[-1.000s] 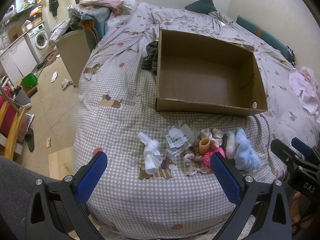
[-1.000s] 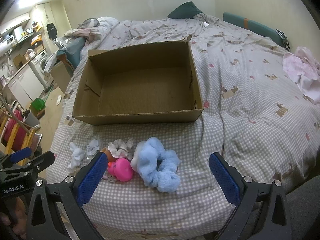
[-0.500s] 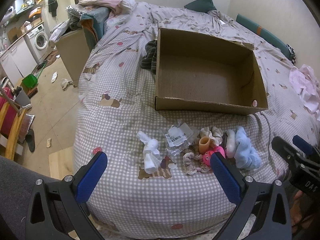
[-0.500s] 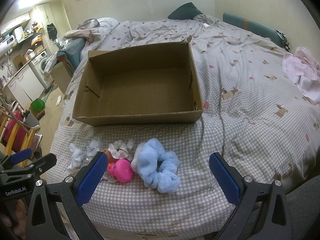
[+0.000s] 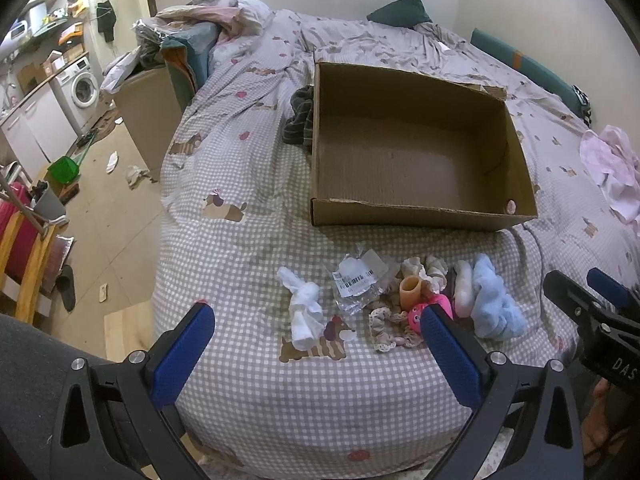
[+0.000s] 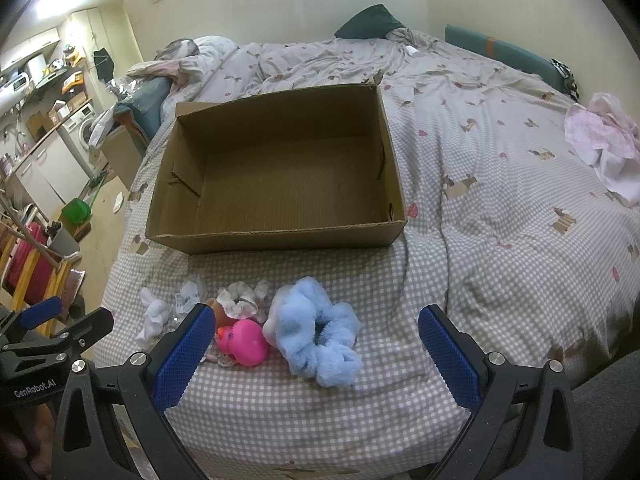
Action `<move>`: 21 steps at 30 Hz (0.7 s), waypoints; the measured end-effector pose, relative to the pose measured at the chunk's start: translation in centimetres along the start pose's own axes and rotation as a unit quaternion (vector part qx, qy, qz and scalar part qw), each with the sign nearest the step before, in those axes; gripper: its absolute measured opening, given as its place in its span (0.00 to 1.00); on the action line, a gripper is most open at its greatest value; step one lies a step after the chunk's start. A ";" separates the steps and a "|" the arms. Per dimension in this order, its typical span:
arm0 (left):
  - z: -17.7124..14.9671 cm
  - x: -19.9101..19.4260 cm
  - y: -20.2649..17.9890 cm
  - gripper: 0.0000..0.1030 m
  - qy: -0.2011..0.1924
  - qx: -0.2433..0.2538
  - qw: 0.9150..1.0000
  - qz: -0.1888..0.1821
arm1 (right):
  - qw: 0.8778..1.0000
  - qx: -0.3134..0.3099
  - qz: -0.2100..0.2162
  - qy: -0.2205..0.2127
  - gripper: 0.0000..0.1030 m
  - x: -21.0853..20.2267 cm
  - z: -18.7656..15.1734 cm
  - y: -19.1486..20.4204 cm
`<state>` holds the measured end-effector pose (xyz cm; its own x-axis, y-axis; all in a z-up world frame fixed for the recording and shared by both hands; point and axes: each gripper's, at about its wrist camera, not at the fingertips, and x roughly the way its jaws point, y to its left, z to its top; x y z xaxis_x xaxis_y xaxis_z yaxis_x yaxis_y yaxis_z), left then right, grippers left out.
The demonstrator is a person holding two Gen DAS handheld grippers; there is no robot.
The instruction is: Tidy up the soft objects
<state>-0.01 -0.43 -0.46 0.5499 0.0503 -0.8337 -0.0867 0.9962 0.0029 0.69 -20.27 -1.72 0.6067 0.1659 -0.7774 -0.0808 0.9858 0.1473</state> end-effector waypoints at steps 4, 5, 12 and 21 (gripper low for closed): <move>-0.1 0.0 -0.1 1.00 0.000 0.000 1.000 0.000 | 1.000 0.000 0.001 0.002 1.00 0.0 0.1 -0.1; -0.1 0.1 -0.1 1.00 0.000 0.000 1.000 0.000 | 1.000 0.000 0.000 0.002 1.00 0.0 -0.1 0.1; -0.2 0.3 -0.1 1.00 0.004 -0.002 1.000 0.000 | 1.000 -0.003 0.000 0.005 1.00 0.3 -0.3 0.1; -0.3 0.5 0.1 1.00 0.010 -0.005 1.000 0.004 | 1.000 -0.001 -0.001 0.006 1.00 0.4 -0.4 0.1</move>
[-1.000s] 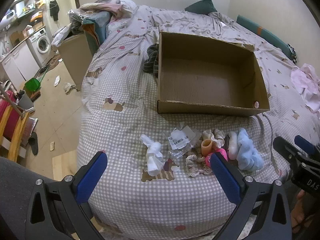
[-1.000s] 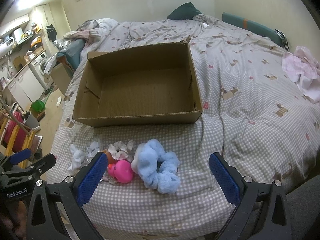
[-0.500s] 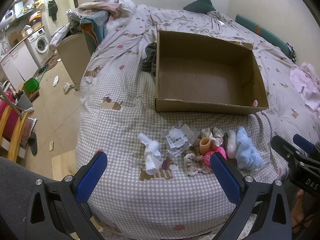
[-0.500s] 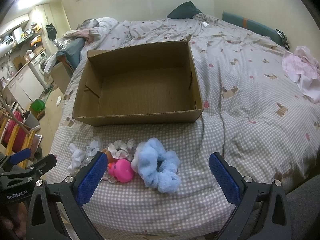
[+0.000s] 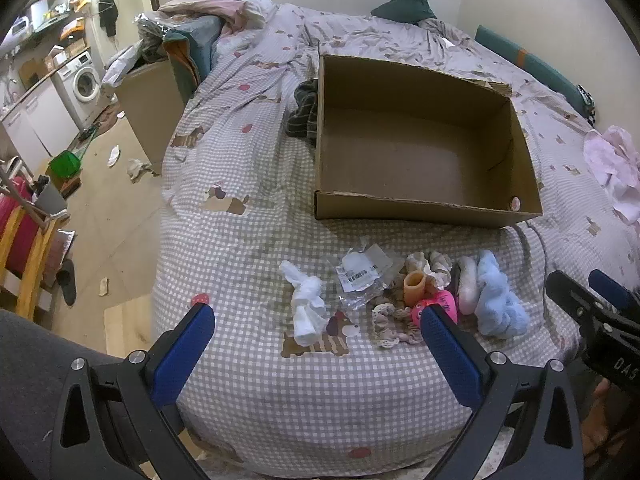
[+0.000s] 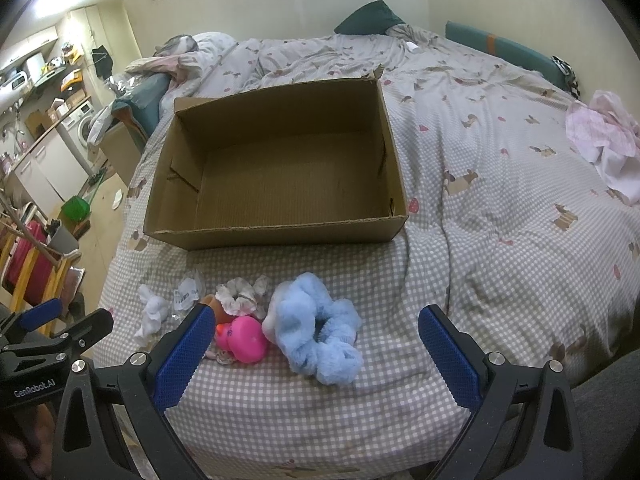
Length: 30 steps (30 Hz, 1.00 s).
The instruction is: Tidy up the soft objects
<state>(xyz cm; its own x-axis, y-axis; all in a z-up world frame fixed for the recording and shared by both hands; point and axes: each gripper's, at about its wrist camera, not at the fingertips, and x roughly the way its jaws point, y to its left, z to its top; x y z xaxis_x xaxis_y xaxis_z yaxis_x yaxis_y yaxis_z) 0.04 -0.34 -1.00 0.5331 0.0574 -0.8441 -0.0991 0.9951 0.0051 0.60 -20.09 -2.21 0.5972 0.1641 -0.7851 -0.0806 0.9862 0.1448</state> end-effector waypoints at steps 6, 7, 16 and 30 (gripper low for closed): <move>0.0 0.0 0.0 1.00 0.001 -0.001 1.000 0.000 | 1.000 0.009 -0.002 0.006 1.00 0.2 -0.2 -0.2; 0.0 0.0 0.0 1.00 0.000 0.000 1.000 0.001 | 1.000 0.009 -0.002 0.006 1.00 0.2 -0.1 -0.3; 0.1 0.2 0.6 1.00 0.005 -0.009 1.000 0.010 | 1.000 0.011 0.000 0.010 1.00 0.4 -0.1 -0.4; 3.7 5.5 5.9 1.00 0.123 -0.093 0.987 0.042 | 0.996 0.047 0.048 0.066 1.00 1.4 3.4 -2.7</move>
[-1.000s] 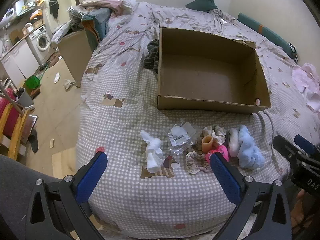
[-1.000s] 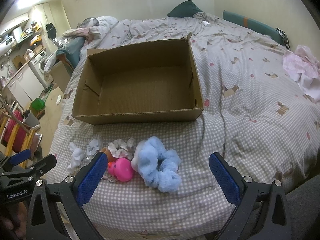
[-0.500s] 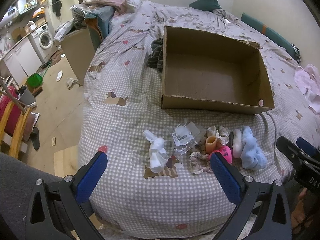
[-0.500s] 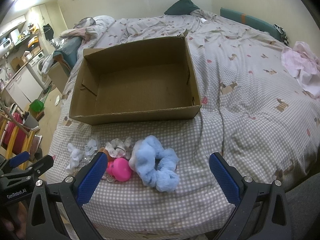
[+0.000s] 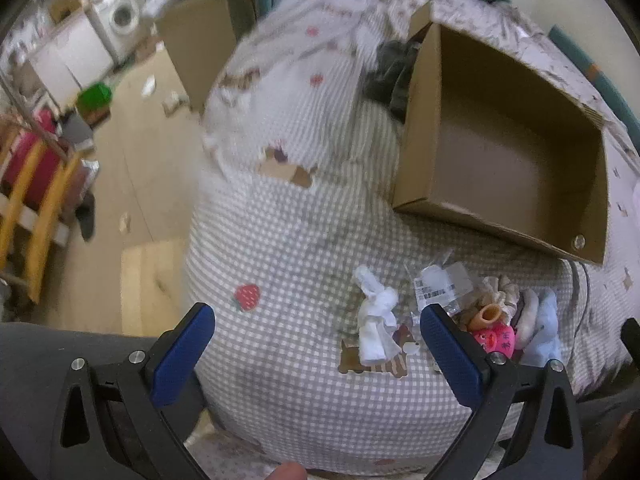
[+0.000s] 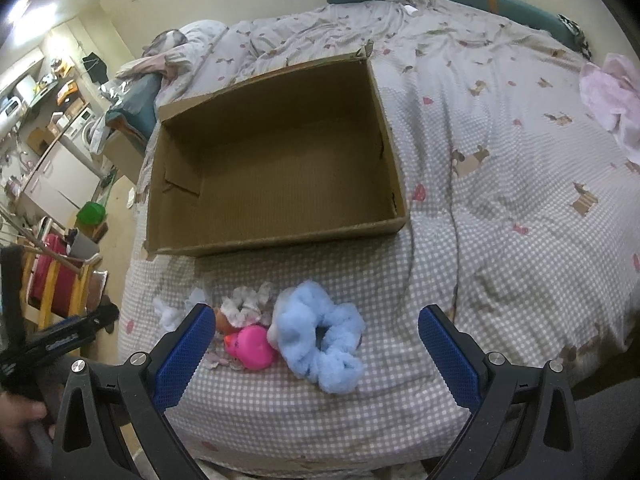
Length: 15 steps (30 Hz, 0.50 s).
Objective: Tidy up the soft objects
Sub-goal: 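Grasp the white sock bundle with the left tool while the right tool grasps the blue scrunchie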
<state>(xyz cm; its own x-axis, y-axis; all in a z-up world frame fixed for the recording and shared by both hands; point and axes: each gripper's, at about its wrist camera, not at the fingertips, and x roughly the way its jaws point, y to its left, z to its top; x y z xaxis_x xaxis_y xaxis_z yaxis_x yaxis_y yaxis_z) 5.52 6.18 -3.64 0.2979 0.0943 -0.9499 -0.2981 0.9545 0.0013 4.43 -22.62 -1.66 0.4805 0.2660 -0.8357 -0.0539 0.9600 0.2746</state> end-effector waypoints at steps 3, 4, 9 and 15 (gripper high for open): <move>0.4 2.3 -0.2 0.92 0.042 -0.001 0.999 -0.015 | 1.000 0.011 0.005 0.000 1.00 0.2 0.6 -0.6; 0.3 3.0 -0.4 0.89 0.054 -0.001 0.998 -0.020 | 1.000 0.016 0.005 0.001 1.00 0.5 0.6 -0.9; 0.4 6.0 -2.6 0.62 0.082 0.041 0.996 -0.018 | 0.998 0.042 0.007 0.039 1.00 2.4 0.2 -2.1; 0.0 8.3 -4.2 0.38 0.107 0.061 0.992 -0.033 | 0.996 0.058 0.012 0.070 1.00 3.9 -0.3 -2.7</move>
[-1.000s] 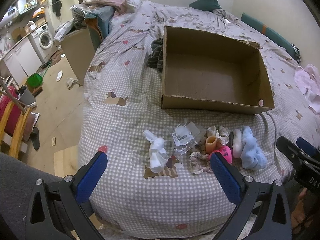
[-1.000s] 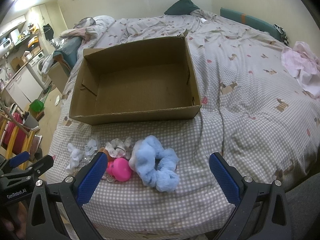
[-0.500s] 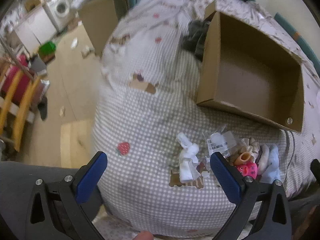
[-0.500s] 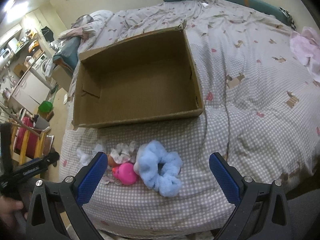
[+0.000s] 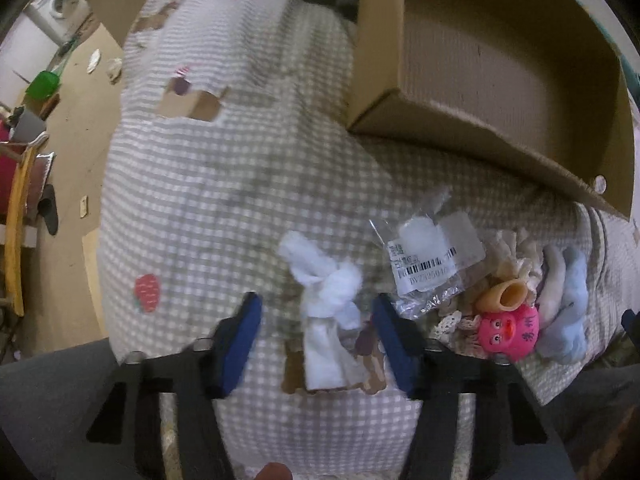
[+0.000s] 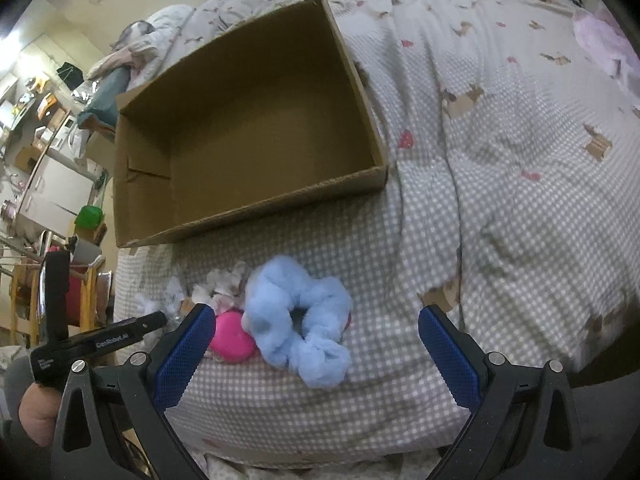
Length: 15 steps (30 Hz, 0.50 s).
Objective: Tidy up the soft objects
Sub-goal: 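Grasp the white sock bundle with the left tool while the right tool grasps the blue scrunchie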
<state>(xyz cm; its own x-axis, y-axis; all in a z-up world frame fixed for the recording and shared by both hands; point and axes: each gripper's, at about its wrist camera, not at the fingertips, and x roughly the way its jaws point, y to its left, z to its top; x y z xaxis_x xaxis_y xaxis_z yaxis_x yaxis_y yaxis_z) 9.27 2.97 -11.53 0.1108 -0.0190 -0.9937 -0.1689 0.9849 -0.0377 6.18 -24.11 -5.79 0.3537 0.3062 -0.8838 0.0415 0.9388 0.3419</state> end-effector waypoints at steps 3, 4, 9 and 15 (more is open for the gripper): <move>0.3 0.6 -0.3 0.21 0.004 0.001 1.000 -0.007 | 1.000 0.005 0.002 -0.001 1.00 0.1 0.2 -0.2; 0.3 0.7 -0.3 0.21 0.005 0.004 1.000 -0.010 | 1.000 0.006 0.002 -0.002 1.00 0.2 0.1 -0.3; 0.1 -0.5 0.4 0.17 -0.003 -0.001 1.000 -0.024 | 1.000 0.016 0.006 0.001 1.00 0.3 0.3 -0.8; -1.5 -5.7 2.1 0.17 -0.052 -0.017 0.996 -0.063 | 0.999 0.007 -0.025 0.024 1.00 1.1 0.2 -1.7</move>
<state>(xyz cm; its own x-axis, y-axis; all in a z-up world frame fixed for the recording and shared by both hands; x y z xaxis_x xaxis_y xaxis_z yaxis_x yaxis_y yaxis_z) 6.80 4.87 -6.13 0.2347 -0.1231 -0.9642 -0.1790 0.9695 -0.1673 6.64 -25.35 -7.25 0.3052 0.2669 -0.9141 0.0719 0.9507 0.3015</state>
